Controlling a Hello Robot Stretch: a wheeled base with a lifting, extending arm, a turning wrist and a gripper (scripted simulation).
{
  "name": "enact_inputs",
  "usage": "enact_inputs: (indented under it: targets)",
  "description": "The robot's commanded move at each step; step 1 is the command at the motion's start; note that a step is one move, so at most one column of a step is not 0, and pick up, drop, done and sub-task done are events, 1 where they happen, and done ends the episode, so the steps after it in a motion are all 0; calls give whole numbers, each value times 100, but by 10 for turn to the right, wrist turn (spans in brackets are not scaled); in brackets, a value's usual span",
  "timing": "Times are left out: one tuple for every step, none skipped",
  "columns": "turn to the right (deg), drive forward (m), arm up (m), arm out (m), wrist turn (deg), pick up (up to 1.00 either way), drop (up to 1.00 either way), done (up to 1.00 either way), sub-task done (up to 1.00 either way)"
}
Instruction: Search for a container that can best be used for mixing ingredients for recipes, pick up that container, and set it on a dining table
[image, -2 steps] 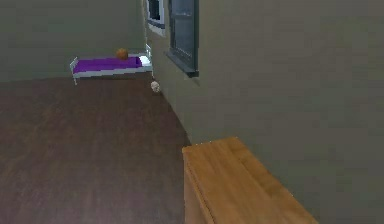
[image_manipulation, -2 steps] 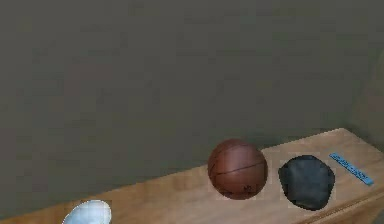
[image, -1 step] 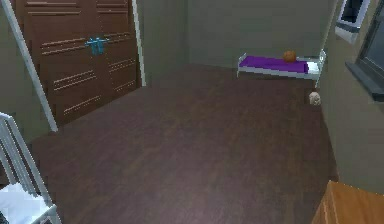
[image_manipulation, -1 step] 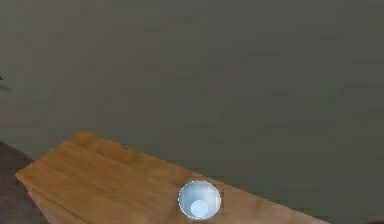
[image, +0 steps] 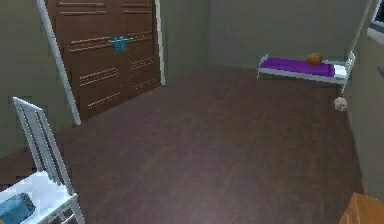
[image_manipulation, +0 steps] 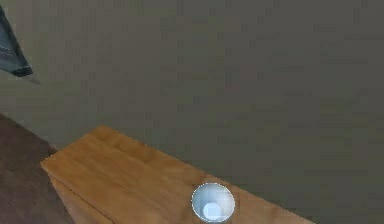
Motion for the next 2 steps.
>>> enact_inputs:
  targets:
    - [-30, 0, 0, 0, 0, 0, 0, 0, 0]
    - [0, 20, 0, 0, 0, 0, 0, 0, 0]
